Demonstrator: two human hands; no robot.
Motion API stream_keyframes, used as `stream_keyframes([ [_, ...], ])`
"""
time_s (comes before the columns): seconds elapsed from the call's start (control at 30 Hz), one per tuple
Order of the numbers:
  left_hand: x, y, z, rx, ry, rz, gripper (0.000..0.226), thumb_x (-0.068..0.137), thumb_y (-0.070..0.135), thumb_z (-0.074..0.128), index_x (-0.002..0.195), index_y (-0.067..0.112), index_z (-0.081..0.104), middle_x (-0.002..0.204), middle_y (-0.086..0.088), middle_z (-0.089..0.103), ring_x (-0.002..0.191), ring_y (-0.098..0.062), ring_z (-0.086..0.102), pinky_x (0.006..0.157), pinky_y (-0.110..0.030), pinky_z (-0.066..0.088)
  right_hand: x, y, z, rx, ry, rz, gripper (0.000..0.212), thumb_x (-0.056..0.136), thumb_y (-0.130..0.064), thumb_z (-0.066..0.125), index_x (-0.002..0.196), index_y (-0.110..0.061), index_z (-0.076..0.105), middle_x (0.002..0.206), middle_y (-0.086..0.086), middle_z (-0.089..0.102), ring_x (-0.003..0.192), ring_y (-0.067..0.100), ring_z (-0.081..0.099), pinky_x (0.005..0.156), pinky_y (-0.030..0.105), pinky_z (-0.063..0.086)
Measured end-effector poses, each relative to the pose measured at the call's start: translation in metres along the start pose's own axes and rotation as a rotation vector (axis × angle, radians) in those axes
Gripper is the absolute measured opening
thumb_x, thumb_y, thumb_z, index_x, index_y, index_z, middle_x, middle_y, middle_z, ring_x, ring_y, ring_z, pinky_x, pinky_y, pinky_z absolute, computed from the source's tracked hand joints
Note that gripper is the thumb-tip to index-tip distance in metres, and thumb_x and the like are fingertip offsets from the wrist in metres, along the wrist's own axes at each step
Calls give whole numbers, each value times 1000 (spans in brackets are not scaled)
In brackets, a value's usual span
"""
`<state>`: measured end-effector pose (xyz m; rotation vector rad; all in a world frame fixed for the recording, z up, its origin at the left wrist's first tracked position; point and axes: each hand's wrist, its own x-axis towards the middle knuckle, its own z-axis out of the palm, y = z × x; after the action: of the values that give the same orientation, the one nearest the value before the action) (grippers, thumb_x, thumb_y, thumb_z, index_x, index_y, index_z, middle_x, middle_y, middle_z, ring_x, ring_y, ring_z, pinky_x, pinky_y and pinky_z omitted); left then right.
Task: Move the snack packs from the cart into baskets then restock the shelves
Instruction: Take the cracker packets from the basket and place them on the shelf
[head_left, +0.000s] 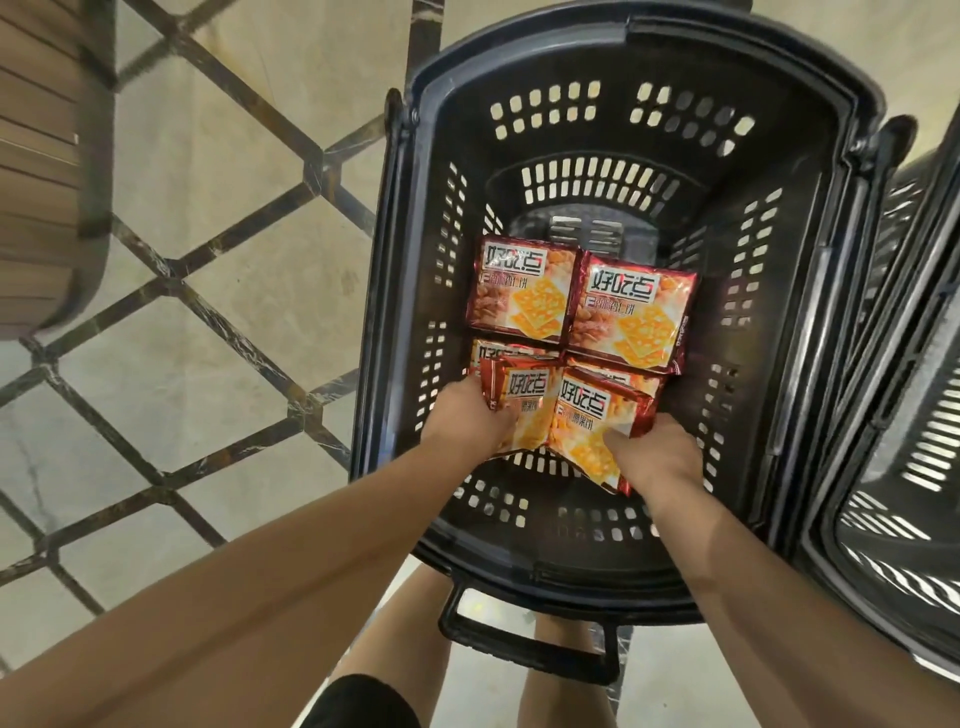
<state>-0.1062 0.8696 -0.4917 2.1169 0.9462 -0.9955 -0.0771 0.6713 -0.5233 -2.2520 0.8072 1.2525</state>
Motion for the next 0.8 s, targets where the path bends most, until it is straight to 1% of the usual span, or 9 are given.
stream_keyframes([
  [0.1,-4,-6,-2,-1,41,68,32,94,35,70,123,21,66,111,1,71,94,-17,69,82,-35,58,-5,2,-1,64,-50,-38,56,86,-41,76,134,-21,55,129,9,61,111,32,63,84,35,50],
  [0.17,-9,-8,-7,-11,68,93,33,93,38,71,121,21,67,110,-1,67,92,-16,67,83,-35,58,-16,1,-4,109,-68,-102,51,90,-36,73,133,-18,54,123,6,64,107,29,63,80,32,46],
  [0.3,-31,-6,-26,-27,67,192,32,93,39,72,120,23,67,110,2,61,87,-6,58,78,-22,46,-45,4,-28,220,-10,-206,41,92,-37,72,123,-19,52,100,-4,66,86,17,61,66,28,45],
  [0.33,-38,-4,-35,-27,72,219,31,92,41,72,117,24,68,108,3,59,85,-4,56,75,-19,43,-54,5,-38,256,2,-228,39,91,-39,72,120,-22,52,97,-8,65,85,15,62,68,29,47],
  [0.4,-56,5,-61,-50,80,269,32,89,47,74,114,28,69,107,6,55,89,-4,55,77,-16,42,-72,9,-62,367,8,-282,34,88,-43,75,113,-28,56,101,-10,70,91,15,69,82,38,56],
  [0.5,-91,27,-109,-218,34,366,30,88,49,76,113,34,71,116,11,64,104,-6,64,96,-31,53,-112,8,-106,532,-21,-356,26,87,-44,75,108,-37,62,102,-12,75,95,11,73,91,46,59],
  [0.57,-124,46,-144,-387,-26,403,25,91,40,75,115,33,70,110,11,75,99,-7,73,93,-40,60,-145,2,-138,657,-47,-406,23,90,-37,73,111,-38,64,107,-11,76,98,11,74,90,43,59],
  [0.7,-190,86,-215,-539,-39,538,35,89,37,72,122,27,66,111,6,77,98,-12,75,84,-35,61,-225,-13,-209,844,-2,-541,23,94,-26,68,117,-32,64,109,-10,76,95,4,73,70,17,58],
  [0.8,-238,123,-266,-613,-22,668,37,88,31,70,122,17,67,113,-3,78,102,-20,76,76,-26,60,-287,-19,-261,901,84,-644,29,94,-31,67,122,-30,65,111,-11,76,100,7,73,75,20,57],
])
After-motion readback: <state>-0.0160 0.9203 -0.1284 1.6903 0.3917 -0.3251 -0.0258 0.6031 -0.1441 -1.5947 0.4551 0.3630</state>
